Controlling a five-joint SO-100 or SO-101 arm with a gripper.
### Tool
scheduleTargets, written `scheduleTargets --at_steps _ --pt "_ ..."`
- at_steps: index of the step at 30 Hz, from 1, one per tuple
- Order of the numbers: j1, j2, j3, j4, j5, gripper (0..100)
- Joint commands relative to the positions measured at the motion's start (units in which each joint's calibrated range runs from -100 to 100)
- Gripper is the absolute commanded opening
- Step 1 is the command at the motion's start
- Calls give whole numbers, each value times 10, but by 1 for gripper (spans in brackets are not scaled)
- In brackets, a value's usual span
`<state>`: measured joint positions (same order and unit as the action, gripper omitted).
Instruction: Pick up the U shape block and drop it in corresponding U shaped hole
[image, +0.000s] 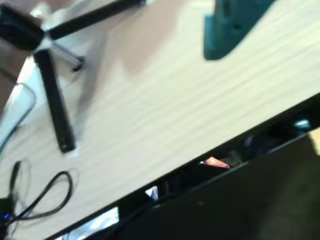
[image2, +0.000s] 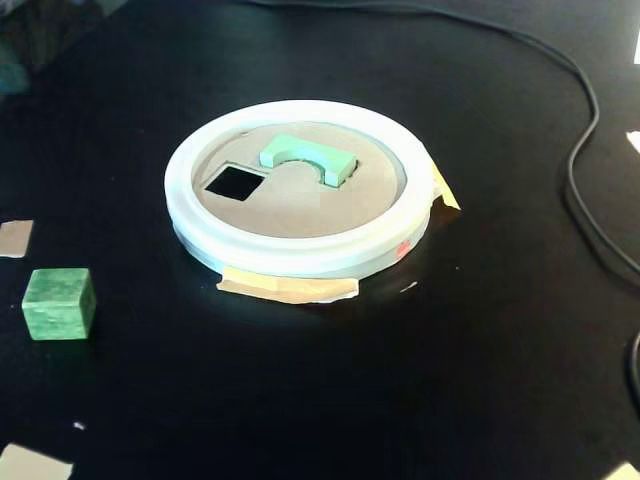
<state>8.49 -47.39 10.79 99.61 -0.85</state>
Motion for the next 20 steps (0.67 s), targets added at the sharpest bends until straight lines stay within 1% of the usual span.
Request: scheduleTargets --at_steps 1,4,9,12,15,20 --pt "15 -185 205 -88 -3 100" --pt "1 -276 337 -186 -3 100" --pt "7 -389 511 -288 -3 100" --pt "15 -454 588 -312 -3 100" --pt "15 -520 673 -313 -3 100" --pt "4 -526 764 -313 0 100"
